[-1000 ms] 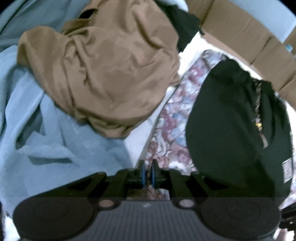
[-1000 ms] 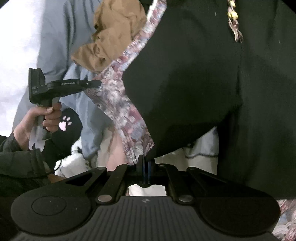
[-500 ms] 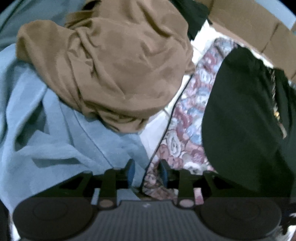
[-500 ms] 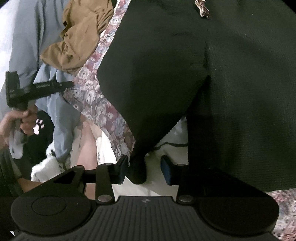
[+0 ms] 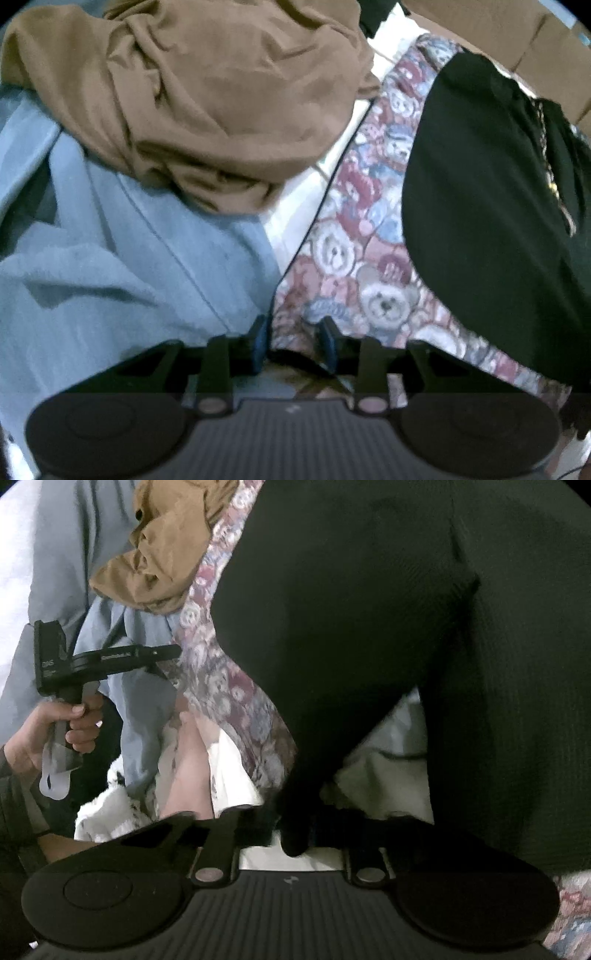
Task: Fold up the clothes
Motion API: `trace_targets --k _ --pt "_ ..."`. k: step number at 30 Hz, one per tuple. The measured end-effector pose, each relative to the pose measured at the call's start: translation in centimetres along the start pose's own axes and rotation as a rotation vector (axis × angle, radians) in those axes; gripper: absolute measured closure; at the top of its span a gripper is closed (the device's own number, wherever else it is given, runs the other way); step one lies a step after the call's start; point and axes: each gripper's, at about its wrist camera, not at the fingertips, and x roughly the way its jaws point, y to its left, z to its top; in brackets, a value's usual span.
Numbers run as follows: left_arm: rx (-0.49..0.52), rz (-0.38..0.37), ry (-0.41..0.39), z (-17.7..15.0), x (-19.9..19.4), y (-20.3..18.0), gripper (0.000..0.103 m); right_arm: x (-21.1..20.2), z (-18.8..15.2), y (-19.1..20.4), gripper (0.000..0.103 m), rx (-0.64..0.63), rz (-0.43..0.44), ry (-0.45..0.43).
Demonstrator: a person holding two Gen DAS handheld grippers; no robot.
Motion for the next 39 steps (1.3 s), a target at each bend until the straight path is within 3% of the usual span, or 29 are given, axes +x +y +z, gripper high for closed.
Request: trace_targets --k 2,7,11,18,21,24,32,37,38,39 --pt "-0.008 0.013 -0.001 -0.2 -0.1 0.2 0.086 0.0 -0.2 -0.3 0.099 0.017 0.004 0.005" --pt "-0.057 0.003 0.003 -0.2 -0.8 1.0 0.095 -0.4 -0.4 -0.9 0.100 0.089 0.067 0.030" --pt "-0.046 0.003 -0.011 0.4 -2.4 0.7 0.097 -1.3 -0.3 -1.1 0.100 0.131 0.135 0.036" --pt "-0.057 0.020 -0.051 0.7 -4.3 0.9 0.098 -0.6 -0.4 -1.0 0.099 0.104 0.104 0.047" --pt "-0.077 0.031 -0.068 0.9 -5.0 1.0 0.098 -0.7 -0.3 -0.9 0.091 0.079 0.033 0.037" --pt "-0.069 0.038 -0.087 1.3 -5.3 0.9 0.098 -1.5 -0.3 -1.4 0.055 0.075 0.013 -0.012" --pt "-0.073 0.032 -0.152 3.2 -5.5 0.5 0.098 -1.7 0.1 -2.1 0.055 0.118 0.015 -0.096" --pt "-0.066 0.027 -0.138 3.2 -5.1 0.3 0.098 0.3 0.2 -1.5 0.057 0.115 0.043 -0.093" --pt "-0.064 0.027 -0.131 3.0 -5.0 0.3 0.098 0.7 0.2 -1.3 0.060 0.112 0.053 -0.083" --pt "-0.062 0.028 -0.122 2.9 -5.0 0.4 0.098 1.1 0.3 -1.1 0.078 0.113 0.066 -0.068"
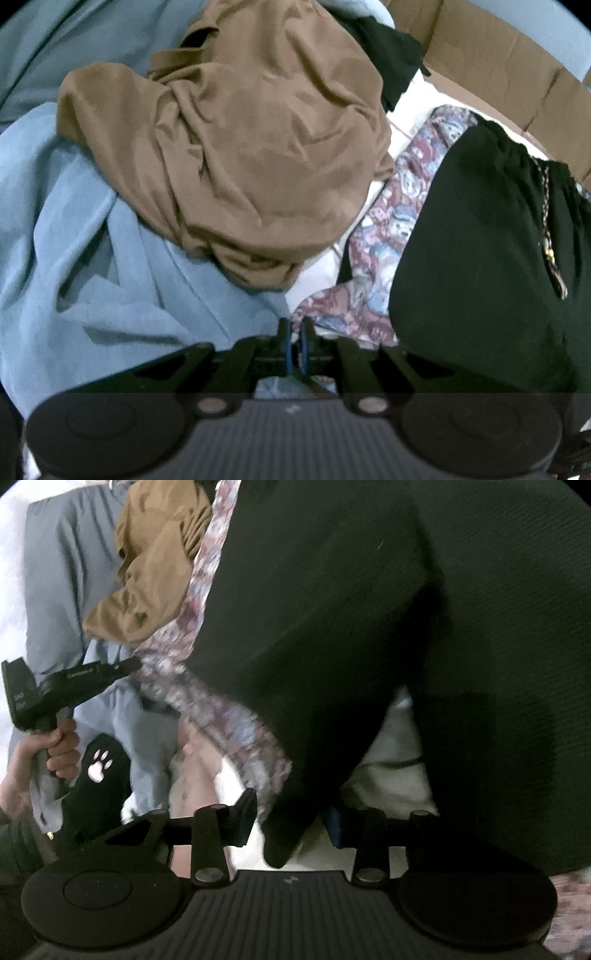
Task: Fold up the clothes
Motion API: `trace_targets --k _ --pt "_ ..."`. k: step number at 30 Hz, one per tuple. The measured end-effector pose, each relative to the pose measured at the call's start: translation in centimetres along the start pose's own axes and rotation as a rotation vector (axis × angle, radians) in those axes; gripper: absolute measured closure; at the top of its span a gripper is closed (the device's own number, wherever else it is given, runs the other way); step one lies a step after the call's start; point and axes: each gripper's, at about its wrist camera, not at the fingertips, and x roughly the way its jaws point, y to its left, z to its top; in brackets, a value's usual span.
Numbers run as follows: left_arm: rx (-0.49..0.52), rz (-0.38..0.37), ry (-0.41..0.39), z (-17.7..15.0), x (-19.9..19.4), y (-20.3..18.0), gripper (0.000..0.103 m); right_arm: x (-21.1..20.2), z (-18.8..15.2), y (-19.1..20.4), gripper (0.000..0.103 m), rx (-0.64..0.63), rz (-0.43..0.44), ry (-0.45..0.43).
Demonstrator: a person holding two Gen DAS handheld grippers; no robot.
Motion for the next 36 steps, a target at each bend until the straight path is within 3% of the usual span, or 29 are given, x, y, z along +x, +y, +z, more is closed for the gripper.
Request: trace_targets --k 1,2,6,11,15,20,24,26,31,36 --pt "-0.002 0.000 0.008 -0.2 -0.1 0.1 0.098 0.2 -0.1 0.0 0.101 0.003 0.004 0.019" --pt "-0.004 -0.001 0.016 -0.3 -0.1 0.3 0.098 0.3 -0.2 -0.1 0.103 0.005 0.005 0.036" --pt "-0.057 -0.011 0.041 -0.9 -1.2 1.1 0.098 -0.5 -0.4 0.0 0.103 0.002 0.038 0.074" --pt "-0.024 0.011 0.060 -1.3 -1.3 0.7 0.098 -2.3 0.1 0.3 0.103 0.000 0.081 0.098" --pt "-0.016 0.035 0.097 -1.7 1.0 0.6 0.098 -1.1 -0.2 -0.8 0.103 0.015 0.015 0.125" --pt "-0.017 0.066 0.117 -1.8 2.5 0.5 0.096 -0.4 -0.7 -1.6 0.103 0.044 -0.006 0.131" --pt "-0.018 0.089 0.111 -1.7 1.8 0.3 0.094 -1.4 -0.6 -0.8 0.098 -0.013 -0.068 0.143" --pt "-0.009 0.106 0.070 -1.4 0.9 0.0 0.094 -2.6 -0.6 -0.2 0.094 -0.040 -0.090 0.144" --pt "0.024 0.145 -0.035 0.0 -1.5 -0.7 0.094 -7.2 0.1 0.6 0.084 -0.101 -0.074 0.023" --pt "0.056 0.082 -0.065 1.3 -1.7 -2.2 0.094 -11.1 1.7 0.0 0.081 -0.109 -0.111 -0.133"
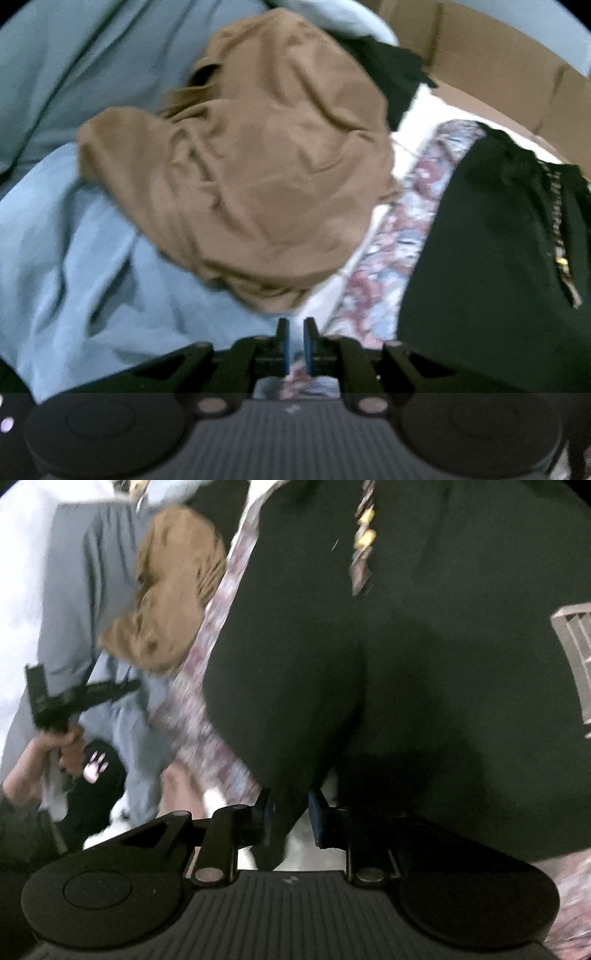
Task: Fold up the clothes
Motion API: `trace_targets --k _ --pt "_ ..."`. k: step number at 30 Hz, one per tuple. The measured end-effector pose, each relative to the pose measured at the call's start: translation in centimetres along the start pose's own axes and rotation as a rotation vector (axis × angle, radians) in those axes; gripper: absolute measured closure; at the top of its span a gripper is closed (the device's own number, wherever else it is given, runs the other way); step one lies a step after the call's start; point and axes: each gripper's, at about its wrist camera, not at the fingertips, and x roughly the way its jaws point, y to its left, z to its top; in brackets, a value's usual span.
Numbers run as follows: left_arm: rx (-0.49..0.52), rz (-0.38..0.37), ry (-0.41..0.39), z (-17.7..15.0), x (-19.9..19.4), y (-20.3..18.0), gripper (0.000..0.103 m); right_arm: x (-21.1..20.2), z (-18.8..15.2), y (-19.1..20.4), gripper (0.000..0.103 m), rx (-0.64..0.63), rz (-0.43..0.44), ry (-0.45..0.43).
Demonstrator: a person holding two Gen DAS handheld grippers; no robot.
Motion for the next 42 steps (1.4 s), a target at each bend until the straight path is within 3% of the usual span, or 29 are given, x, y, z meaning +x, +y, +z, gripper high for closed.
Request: trace_targets --k 5,9,14,18,20,24,28,35,42 --pt "0.039 -0.089 0.013 0.1 0.8 -2.6 0.094 -1.9 1.2 -1.7 0.081 0.046 -0.063 -0.133" --pt "0.084 -0.168 0.037 -0.4 2.0 -5.1 0.093 -1.6 1.8 -2.7 0.081 0.032 -0.142 -0.159" --pt "0.113 -0.118 0.105 -1.6 4.6 -5.5 0.093 -1.6 1.8 -4.6 0.079 0.028 -0.294 -0.162" --pt "0.027 -0.011 0.209 -2.5 6.7 -2.6 0.093 -3.2 1.0 -6.3 0.079 0.054 -0.340 -0.178" --pt "-0.005 0.024 0.235 -3.1 6.8 -1.1 0.099 -4.2 0.8 -7.1 0.079 0.074 -0.357 -0.191" --pt "0.018 0.056 0.211 -3.0 5.7 -0.9 0.099 -6.8 1.3 -7.7 0.077 0.068 -0.393 -0.261" --pt "0.035 0.015 0.136 -1.1 4.2 -2.1 0.095 -8.9 2.9 -7.7 0.060 0.036 -0.434 -0.367" --pt "0.078 -0.081 0.028 3.2 3.5 -5.6 0.094 -10.6 6.7 -7.5 0.060 -0.083 -0.507 -0.437" --pt "0.054 -0.164 -0.044 5.7 4.1 -8.6 0.094 -11.0 9.5 -8.3 0.060 -0.099 -0.572 -0.511"
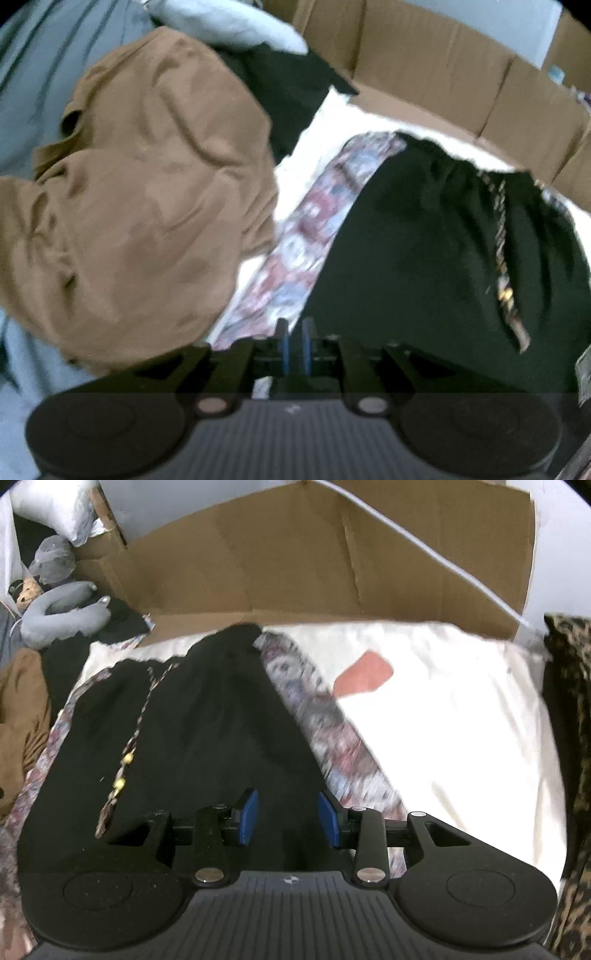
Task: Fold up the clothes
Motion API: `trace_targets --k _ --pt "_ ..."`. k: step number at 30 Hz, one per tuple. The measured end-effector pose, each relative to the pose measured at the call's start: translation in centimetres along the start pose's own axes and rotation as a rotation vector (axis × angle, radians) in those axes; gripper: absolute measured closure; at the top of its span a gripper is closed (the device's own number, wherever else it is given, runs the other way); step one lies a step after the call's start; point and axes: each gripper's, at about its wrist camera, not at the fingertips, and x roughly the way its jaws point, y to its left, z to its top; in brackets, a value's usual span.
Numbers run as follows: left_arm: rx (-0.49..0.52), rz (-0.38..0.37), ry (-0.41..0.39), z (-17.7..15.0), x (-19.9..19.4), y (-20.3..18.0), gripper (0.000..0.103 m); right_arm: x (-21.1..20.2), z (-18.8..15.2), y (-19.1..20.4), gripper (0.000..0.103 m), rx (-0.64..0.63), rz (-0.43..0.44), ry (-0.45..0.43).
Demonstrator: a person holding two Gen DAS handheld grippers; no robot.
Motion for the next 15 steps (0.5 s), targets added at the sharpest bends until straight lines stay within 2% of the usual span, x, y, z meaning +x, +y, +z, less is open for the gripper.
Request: trace_targets --k 2,5,11,15 --pt "-0.010 -0.022 -0.028 0.7 0.8 -0.8 0.094 0.6 0.5 -0.3 0.062 -0.008 -0.010 -0.012" --pt "-0.011 -0.045 -0.044 1.7 2.2 -2.5 0.094 2.0 1.3 -0.6 0.071 -0.011 -0.032 -0.018" --pt "0.041 -0.084 -0.078 3.3 3.7 -5.6 0.094 3.3 3.4 -1.9 0.071 0.044 -0.070 -0.078" --pt "0.088 -0.081 -0.107 4.4 5.2 -7.1 0.094 4.1 3.7 -3.1 0.071 0.053 -0.090 -0.082"
